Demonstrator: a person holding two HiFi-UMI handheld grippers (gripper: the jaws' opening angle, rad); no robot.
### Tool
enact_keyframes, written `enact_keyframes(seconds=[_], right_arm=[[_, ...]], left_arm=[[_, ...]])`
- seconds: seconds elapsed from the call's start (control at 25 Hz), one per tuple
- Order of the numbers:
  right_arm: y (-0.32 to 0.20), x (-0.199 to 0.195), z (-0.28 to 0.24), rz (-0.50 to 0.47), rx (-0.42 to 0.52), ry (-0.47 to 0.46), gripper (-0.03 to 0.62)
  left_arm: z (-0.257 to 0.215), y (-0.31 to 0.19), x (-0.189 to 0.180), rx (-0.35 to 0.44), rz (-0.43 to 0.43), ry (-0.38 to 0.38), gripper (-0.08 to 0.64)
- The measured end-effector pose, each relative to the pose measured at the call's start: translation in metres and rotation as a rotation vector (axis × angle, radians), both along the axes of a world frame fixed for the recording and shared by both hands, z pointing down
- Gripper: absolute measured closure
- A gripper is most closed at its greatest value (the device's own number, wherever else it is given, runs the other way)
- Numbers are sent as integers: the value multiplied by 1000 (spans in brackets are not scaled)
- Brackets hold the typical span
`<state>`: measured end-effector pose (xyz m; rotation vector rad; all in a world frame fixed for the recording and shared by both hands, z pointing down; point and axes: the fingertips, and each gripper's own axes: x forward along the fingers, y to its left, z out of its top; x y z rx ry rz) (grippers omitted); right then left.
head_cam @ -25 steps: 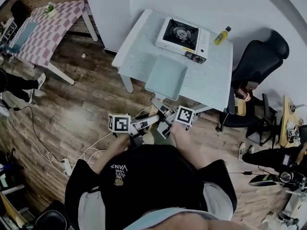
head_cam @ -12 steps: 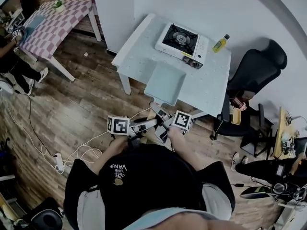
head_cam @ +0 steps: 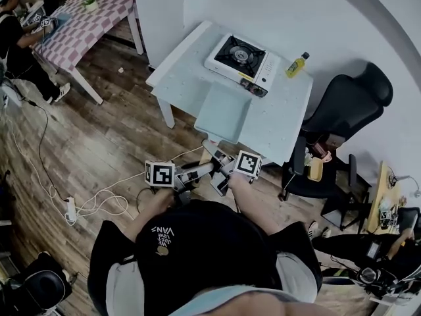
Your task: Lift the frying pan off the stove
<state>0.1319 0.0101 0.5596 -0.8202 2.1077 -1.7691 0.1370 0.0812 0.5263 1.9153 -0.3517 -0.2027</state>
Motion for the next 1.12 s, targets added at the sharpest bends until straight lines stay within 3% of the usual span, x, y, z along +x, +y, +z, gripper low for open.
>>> enact_keyframes(seconds=[0.32, 1.12], right_arm=[[24, 36, 1, -68, -8, -18, 388], [41, 46, 5, -106, -9, -19, 388]], left_arm=[[2, 23, 42, 1, -64, -7, 416], [7, 40, 56, 3, -108, -35, 416]])
